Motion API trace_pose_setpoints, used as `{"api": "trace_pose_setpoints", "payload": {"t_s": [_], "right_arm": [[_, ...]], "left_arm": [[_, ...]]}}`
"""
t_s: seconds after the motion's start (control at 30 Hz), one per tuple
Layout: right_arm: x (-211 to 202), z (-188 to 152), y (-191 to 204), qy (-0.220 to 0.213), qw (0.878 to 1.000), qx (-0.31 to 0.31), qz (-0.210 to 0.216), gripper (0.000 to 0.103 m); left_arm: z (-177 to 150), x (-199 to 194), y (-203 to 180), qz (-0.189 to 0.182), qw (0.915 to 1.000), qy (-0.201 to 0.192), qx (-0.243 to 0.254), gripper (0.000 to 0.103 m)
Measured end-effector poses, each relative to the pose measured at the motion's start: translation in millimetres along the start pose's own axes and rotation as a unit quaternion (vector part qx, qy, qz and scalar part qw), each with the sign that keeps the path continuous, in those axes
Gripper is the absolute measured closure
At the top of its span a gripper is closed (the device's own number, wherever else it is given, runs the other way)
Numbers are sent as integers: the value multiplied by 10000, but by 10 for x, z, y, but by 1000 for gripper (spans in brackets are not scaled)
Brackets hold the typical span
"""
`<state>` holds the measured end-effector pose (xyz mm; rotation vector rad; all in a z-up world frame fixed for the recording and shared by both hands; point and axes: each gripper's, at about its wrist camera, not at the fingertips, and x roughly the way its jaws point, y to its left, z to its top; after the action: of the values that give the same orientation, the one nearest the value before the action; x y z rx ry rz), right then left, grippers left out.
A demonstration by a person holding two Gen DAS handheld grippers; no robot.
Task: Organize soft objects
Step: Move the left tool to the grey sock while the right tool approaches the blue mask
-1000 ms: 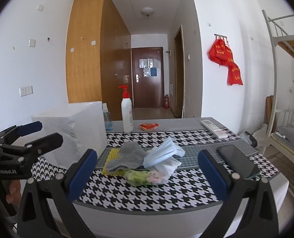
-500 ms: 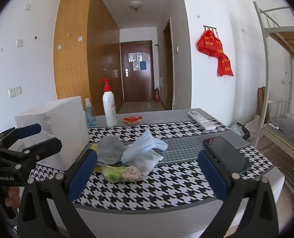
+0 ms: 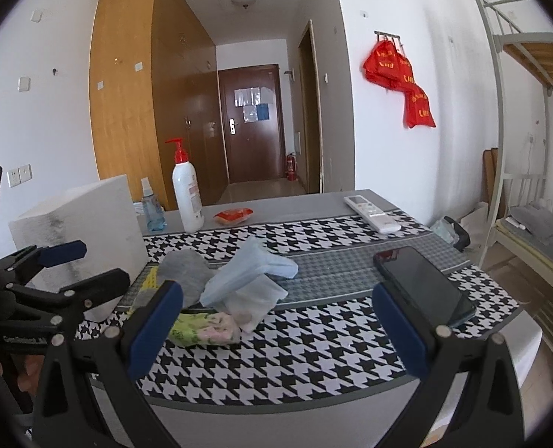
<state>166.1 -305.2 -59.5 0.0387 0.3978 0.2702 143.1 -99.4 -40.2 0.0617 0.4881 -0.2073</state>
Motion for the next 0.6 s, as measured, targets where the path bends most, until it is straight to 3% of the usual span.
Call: {"api": "trace_pose_setpoints", "payload": {"t_s": [0.3,0.6], "right_arm": [[63,5,-95,67,9999,26,119,0],[147,35,-215,118,9997,110,204,0]], "left_arm": [[69,265,-59,176,9997,177,41,1],[157,558,-27,401,9982,432,-98,11]]}}
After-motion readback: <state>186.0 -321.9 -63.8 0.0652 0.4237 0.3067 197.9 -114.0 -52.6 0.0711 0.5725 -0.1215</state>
